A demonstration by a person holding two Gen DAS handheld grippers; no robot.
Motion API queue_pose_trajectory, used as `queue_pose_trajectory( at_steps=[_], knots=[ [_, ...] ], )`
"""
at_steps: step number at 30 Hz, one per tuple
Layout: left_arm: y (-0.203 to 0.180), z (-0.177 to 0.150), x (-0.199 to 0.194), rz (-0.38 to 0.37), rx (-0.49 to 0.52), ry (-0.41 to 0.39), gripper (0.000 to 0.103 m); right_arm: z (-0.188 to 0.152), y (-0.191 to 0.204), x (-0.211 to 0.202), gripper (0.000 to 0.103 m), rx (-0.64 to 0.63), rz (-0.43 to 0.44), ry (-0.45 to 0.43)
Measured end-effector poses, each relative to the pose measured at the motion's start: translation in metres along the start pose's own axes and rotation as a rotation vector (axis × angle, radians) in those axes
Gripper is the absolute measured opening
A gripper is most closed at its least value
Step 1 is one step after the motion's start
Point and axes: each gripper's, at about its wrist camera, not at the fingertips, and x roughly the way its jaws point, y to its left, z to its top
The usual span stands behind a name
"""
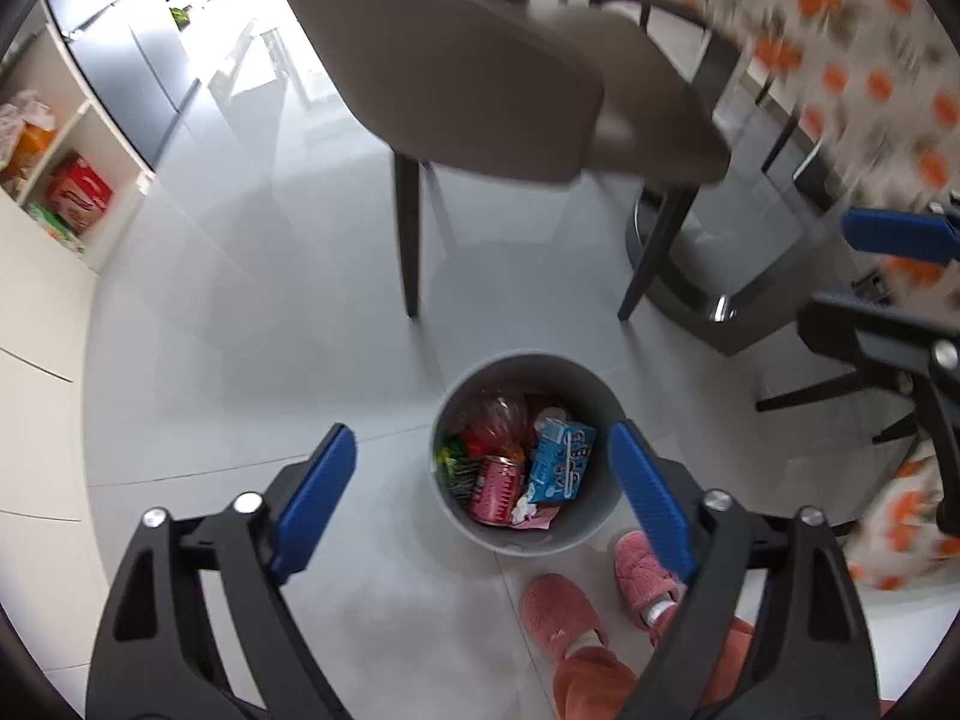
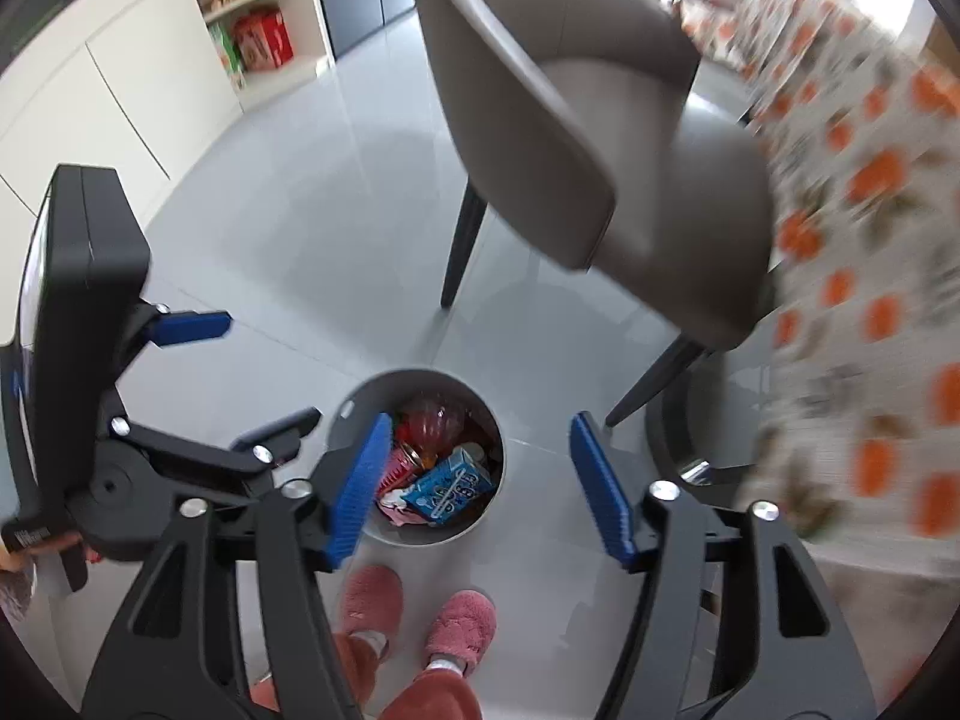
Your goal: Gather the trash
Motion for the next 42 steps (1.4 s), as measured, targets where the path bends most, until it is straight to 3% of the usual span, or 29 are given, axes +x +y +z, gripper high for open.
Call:
queue_pose_trajectory(
  at_steps=[6,7,11,13,18,23,29,34,42],
  knots=[
    [-0.008,0.036,-0.114,0.033,0.047,-0.06,0.091,0.018,-0.015,-0.111,0.078,0.115,0.042,-0.038],
    [-0.014,0.043,-0.136,0.037,0.063,-0.078,0.091,0.018,-0.021,-0.132,0.084,0.142,0.037,-0.046],
    [-0.045,0.072,-0.203,0.035,0.137,-0.144,0.091,0.015,-0.05,-0.206,0.091,0.247,-0.009,-0.076],
    [-0.066,0.085,-0.232,0.005,0.173,-0.176,0.091,0.01,-0.065,-0.235,0.096,0.299,-0.031,-0.089],
    [-0.127,0.114,-0.293,-0.09,0.276,-0.243,0.091,-0.012,-0.115,-0.301,0.096,0.464,-0.097,-0.109],
    [-0.196,0.137,-0.331,-0.208,0.364,-0.254,0.091,-0.042,-0.168,-0.365,0.096,0.61,-0.181,-0.143],
    [-0.289,0.177,-0.364,-0.272,0.408,-0.269,0.091,-0.083,-0.248,-0.427,0.096,0.704,-0.266,-0.184],
    [-0.358,0.205,-0.392,-0.287,0.395,-0.32,0.091,-0.106,-0.311,-0.468,0.096,0.704,-0.294,-0.212],
    [-0.432,0.225,-0.424,-0.206,0.373,-0.357,0.091,-0.127,-0.378,-0.508,0.096,0.663,-0.325,-0.216]
  ],
)
